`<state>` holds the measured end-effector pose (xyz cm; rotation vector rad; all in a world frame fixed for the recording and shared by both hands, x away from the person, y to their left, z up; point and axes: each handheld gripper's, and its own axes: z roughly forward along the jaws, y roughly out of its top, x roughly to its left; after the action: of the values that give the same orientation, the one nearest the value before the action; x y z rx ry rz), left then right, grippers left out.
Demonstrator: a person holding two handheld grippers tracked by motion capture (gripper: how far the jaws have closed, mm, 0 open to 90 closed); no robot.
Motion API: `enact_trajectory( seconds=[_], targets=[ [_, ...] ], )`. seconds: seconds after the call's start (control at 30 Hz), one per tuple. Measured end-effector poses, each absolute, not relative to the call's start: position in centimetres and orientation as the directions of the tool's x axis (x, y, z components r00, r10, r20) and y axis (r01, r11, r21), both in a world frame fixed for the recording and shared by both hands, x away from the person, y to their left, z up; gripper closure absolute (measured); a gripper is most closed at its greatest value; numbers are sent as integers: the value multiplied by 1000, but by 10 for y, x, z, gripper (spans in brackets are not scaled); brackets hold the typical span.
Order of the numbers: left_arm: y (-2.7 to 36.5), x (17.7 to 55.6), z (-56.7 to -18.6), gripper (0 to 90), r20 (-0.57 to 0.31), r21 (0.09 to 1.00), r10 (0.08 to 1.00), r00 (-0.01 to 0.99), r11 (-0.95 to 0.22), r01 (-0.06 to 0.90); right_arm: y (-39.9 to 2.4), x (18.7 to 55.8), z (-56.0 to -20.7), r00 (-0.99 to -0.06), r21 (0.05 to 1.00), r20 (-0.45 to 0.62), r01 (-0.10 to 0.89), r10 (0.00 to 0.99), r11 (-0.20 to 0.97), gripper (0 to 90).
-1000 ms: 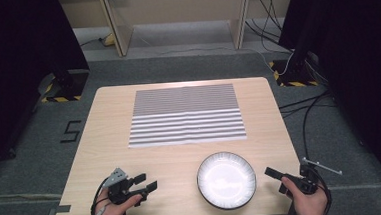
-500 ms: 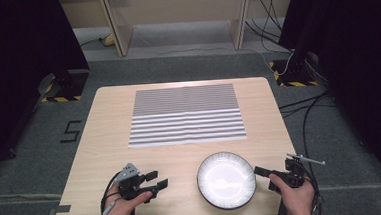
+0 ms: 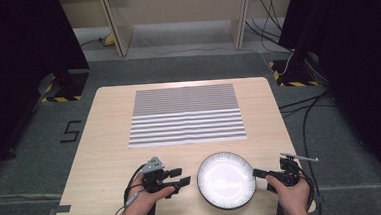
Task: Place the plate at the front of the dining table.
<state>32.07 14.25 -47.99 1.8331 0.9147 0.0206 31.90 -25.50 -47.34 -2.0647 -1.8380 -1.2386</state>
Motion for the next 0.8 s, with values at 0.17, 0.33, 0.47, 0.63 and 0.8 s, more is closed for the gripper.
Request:
enact_trajectory(
  seconds=[0.17,0.33,0.47,0.63,0.8],
  targets=[
    [125,327,-485,466,-391,787,584,711,-189,587,-256,320,-474,-64,409,629,874,775,-260,875],
    [112,331,-489,474,-402,770,579,710,-206,604,-261,321,-477,-34,363,680,884,733,-296,874],
    [105,332,-488,491,-393,771,574,719,-221,598,-264,322,-482,-30,336,719,889,695,-310,876],
    [106,334,-485,515,-367,774,596,714,-231,590,-259,324,-482,-32,316,725,903,688,-291,873],
    [109,332,-485,583,-328,784,602,728,-258,565,-249,326,-485,-42,324,702,908,711,-266,838]
  ],
)
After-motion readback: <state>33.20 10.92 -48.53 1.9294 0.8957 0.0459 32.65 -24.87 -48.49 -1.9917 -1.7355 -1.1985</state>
